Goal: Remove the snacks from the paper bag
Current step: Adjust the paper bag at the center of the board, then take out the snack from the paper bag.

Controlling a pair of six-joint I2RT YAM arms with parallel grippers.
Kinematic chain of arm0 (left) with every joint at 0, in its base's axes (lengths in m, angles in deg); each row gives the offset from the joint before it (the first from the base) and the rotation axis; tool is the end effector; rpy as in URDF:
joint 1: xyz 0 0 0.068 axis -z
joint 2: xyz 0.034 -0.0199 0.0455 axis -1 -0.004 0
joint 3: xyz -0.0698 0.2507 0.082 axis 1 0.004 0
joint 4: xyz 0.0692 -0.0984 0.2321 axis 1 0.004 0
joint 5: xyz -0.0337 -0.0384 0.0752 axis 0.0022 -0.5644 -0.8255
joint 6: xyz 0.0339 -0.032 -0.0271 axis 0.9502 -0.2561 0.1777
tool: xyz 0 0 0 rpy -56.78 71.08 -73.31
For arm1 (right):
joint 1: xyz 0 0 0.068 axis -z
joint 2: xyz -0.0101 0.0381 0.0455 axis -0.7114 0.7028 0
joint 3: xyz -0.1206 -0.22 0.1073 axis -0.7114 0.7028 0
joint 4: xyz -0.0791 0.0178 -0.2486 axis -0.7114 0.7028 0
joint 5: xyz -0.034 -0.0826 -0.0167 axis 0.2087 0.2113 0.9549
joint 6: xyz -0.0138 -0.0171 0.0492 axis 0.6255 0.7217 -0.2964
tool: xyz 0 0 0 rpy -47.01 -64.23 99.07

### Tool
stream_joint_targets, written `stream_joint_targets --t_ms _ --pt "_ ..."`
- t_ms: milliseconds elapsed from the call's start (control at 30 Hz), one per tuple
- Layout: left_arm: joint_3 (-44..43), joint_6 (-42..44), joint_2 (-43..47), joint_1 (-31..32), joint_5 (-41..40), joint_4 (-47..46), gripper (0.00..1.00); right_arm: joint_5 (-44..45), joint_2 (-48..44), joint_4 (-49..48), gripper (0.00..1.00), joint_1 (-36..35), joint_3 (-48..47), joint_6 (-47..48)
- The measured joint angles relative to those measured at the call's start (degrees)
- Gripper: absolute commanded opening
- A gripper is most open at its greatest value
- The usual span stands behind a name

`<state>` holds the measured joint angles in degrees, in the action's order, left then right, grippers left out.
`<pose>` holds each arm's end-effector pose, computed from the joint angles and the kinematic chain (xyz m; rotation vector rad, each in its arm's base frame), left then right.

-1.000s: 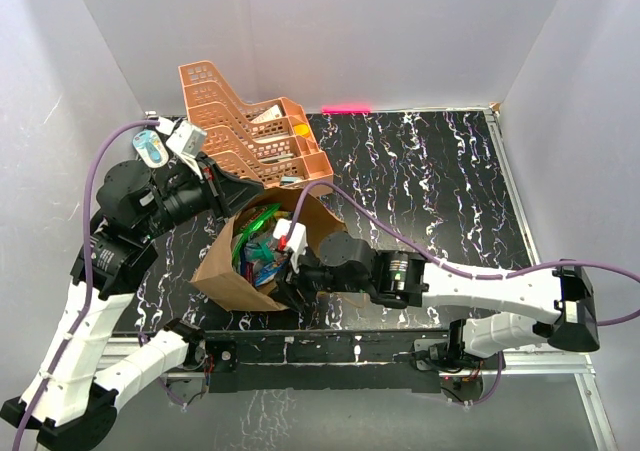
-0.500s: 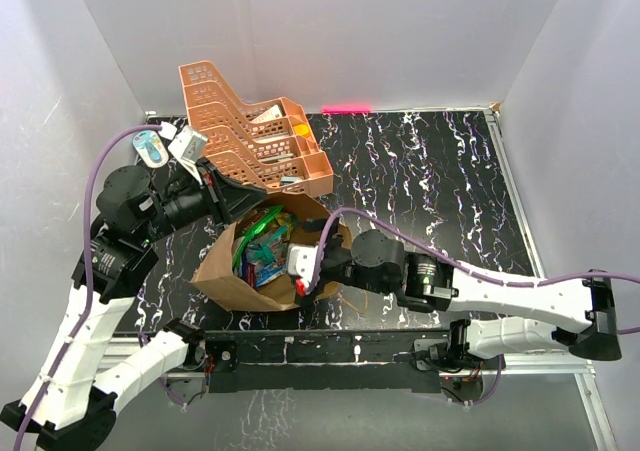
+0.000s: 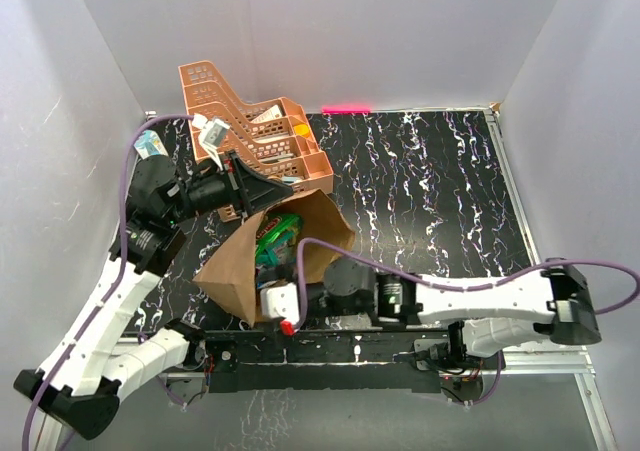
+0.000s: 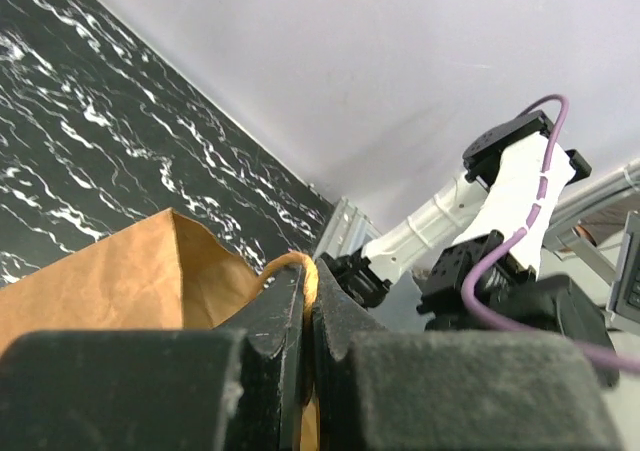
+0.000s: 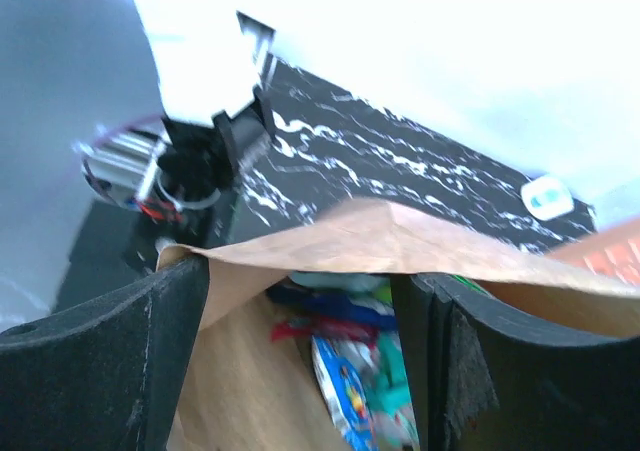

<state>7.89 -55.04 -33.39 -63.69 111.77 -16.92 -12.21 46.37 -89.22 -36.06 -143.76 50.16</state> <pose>0.1539 -0.1008 0.4470 0.4812 1.5233 -1.3803 0.0380 0.2880 0.3314 -1.5638 0.9363 0.7826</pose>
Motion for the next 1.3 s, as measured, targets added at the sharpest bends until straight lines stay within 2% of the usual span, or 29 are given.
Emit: stream_joint_targets --t_ms 167,333,467,633,833,933,1000,1067,1300 --pt "0.0 0.1 -3.0 0.0 2.3 -0.3 0.00 2.8 8.8 -10.3 0.80 -4.7 0.0 -8.2" --pt "0.0 2.1 -0.4 0.0 2.3 1.2 0.00 8.5 11.7 -11.0 0.84 -5.5 0.0 -12.0" --pt "0.1 3.3 3.2 0.0 1.4 2.9 0.00 13.3 7.3 -6.2 0.97 -5.5 0.0 -11.1" --pt "0.6 3.7 5.0 0.0 -0.9 3.9 0.00 16.0 -4.2 3.4 0.98 -5.5 0.0 -7.1" --pt "0.3 4.0 4.0 0.0 -5.1 5.9 0.00 20.6 -14.9 8.3 0.99 -5.5 0.0 -3.8" --pt "-0.4 4.2 3.7 0.0 -8.0 7.8 0.00 22.8 -14.7 8.3 0.92 -5.5 -0.1 -0.6" --pt "-1.0 4.3 3.7 0.0 -9.4 8.7 0.00 24.2 -12.7 8.3 0.80 -5.0 -0.6 2.0" --pt "-1.7 4.4 3.7 0.0 -10.2 9.2 0.00 24.3 -8.9 8.3 0.73 -3.7 -1.8 4.6" --pt "-2.8 4.4 3.8 0.0 -11.3 9.9 0.00 16.6 -1.9 8.8 0.67 8.0 -4.1 9.4"
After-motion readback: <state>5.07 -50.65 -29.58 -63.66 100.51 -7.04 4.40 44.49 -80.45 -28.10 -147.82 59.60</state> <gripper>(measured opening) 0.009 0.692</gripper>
